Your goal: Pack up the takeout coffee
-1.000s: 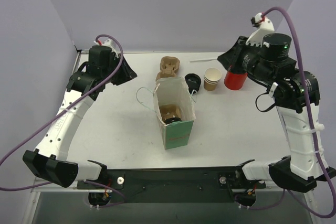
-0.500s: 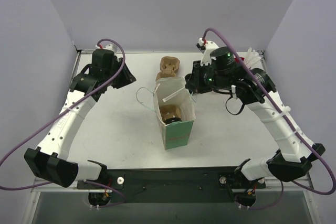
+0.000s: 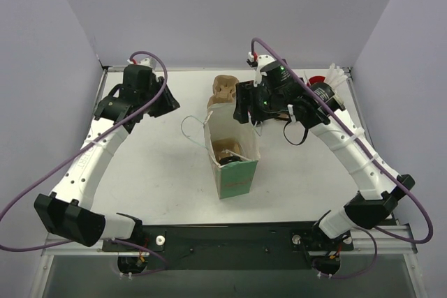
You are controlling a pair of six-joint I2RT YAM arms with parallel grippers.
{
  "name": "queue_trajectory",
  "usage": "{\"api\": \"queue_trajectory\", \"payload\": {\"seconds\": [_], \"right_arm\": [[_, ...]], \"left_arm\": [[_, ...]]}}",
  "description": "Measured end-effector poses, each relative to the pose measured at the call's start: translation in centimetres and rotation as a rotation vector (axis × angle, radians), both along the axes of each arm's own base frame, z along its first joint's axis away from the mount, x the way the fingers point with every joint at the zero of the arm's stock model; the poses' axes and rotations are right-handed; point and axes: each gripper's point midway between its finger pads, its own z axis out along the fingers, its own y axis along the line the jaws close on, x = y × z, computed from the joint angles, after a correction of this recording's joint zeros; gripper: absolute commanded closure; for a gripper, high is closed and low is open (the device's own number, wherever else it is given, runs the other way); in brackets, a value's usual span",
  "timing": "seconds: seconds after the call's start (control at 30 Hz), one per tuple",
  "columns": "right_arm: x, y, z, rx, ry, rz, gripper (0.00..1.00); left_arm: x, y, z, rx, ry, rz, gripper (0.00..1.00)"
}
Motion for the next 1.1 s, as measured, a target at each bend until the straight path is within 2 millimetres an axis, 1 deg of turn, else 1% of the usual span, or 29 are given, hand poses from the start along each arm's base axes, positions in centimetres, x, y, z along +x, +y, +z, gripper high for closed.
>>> {"api": "queue_trajectory", "payload": {"seconds": [0.03,0.1,0.13,0.2,0.23,0.27,0.3,0.33,0.37,0.4,0.43,0.47,0.5,0.57,0.67,0.73,0.77,0.83,0.93,1.1], "right_arm": [[0.1,-0.1,0.3,0.000,-0.009,-0.004,0.31],[0.5,-0.4,1.3,0.008,-0.032,-0.022,0.28],[0.7,-0.7,1.9,0.015,-0.045,-0.034,0.23],[1.4,-1.6,2.7,0.035,-0.058,-0.075,0.18],[1.8,-2.5,3.1,0.047,-0.061,-0.109,0.13],[2.6,-4.1,3.3,0.056,-0.063,-0.170,0.11],[3.2,-5.4,3.4,0.064,-0.062,-0.217,0.10],[3.7,-7.1,3.4,0.070,-0.060,-0.280,0.08],[4.1,-8.7,3.1,0.070,-0.058,-0.339,0.07],[4.3,-10.5,2.5,0.067,-0.051,-0.402,0.06],[4.2,-12.1,1.7,0.062,-0.037,-0.460,0.05],[4.1,-13.3,0.7,0.055,-0.020,-0.509,0.05],[3.7,-14.2,-0.6,0.048,-0.001,-0.545,0.04],[2.8,-15.5,-3.5,0.031,0.050,-0.603,0.03],[1.8,-16.7,-7.7,0.017,0.119,-0.666,0.02],[1.5,-17.1,-9.8,0.004,0.153,-0.698,0.02],[1.4,-17.3,-10.5,-0.001,0.163,-0.710,0.01],[1.5,-17.4,-10.8,0.001,0.163,-0.725,0.01],[2.3,-17.3,-10.2,0.023,0.128,-0.735,0.00],[2.9,-17.5,-9.8,0.028,0.102,-0.747,0.00]], "left_arm": [[0.0,0.0,-0.1,0.002,0.001,0.000,0.61],[0.1,0.0,-0.3,0.004,0.006,0.000,0.61],[0.2,0.0,-0.4,0.005,0.009,0.001,0.61],[0.3,0.1,-0.5,0.007,0.012,0.004,0.61],[0.3,0.2,-0.5,0.007,0.013,0.006,0.61],[0.3,0.2,-0.5,0.007,0.013,0.007,0.61],[0.4,0.3,-0.5,0.007,0.013,0.009,0.61],[0.4,0.4,-0.5,0.007,0.013,0.011,0.61],[0.4,0.5,-0.5,0.008,0.013,0.013,0.58],[0.5,0.6,-0.6,0.010,0.014,0.017,0.53],[0.5,0.8,-0.7,0.015,0.015,0.022,0.31],[0.5,1.0,-1.0,0.021,0.020,0.026,0.16],[0.5,1.2,-1.2,0.030,0.023,0.029,0.09],[0.5,1.5,-1.9,0.041,0.036,0.038,0.08],[0.2,1.9,-3.2,0.056,0.065,0.048,0.07],[0.0,2.1,-4.2,0.070,0.086,0.049,0.07],[-0.2,2.2,-4.7,0.078,0.095,0.048,0.06],[-0.5,2.5,-5.5,0.096,0.110,0.046,0.06],[-1.0,3.0,-6.4,0.121,0.123,0.049,0.05],[-1.2,3.3,-5.9,0.134,0.099,0.045,0.05]]}}
